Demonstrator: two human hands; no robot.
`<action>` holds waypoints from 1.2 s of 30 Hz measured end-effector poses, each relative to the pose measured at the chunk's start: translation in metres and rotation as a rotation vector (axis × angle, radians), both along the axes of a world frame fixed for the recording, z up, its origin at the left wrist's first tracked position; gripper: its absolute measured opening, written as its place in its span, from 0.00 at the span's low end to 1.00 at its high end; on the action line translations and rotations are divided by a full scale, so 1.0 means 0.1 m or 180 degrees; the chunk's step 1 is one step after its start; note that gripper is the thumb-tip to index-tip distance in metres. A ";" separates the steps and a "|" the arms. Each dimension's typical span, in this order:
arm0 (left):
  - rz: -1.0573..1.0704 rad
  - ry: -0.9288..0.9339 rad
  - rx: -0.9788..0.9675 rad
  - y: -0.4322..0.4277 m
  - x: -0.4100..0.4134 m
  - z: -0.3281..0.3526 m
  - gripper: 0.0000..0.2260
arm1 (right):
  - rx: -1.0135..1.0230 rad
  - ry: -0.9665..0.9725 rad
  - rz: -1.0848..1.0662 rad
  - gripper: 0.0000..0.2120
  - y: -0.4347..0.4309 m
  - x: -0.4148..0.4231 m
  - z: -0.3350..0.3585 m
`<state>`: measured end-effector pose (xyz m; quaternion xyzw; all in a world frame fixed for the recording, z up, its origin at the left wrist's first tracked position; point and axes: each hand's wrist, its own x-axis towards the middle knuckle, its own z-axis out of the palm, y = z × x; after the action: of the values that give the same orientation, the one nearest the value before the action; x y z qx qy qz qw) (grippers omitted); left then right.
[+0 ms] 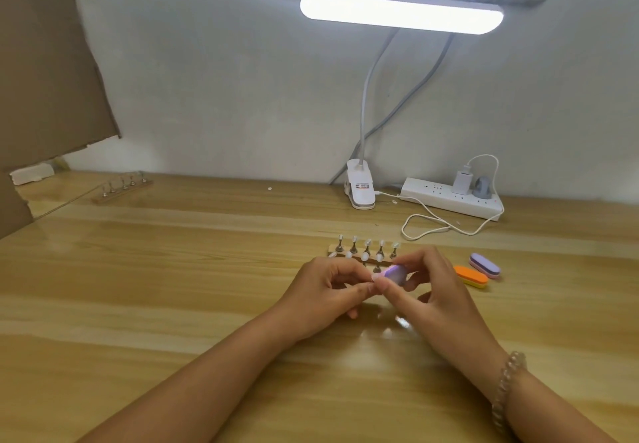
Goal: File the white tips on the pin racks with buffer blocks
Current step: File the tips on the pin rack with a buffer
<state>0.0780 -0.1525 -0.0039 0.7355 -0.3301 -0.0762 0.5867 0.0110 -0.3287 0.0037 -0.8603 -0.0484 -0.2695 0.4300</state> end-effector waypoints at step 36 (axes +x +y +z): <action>-0.0087 0.0037 -0.0006 0.01 -0.01 0.01 0.08 | -0.0445 -0.0217 0.0213 0.16 0.10 -0.09 0.04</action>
<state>0.0773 -0.1519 -0.0030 0.7299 -0.3367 -0.0882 0.5882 0.0019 -0.3185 0.0075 -0.8764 -0.1105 -0.2801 0.3757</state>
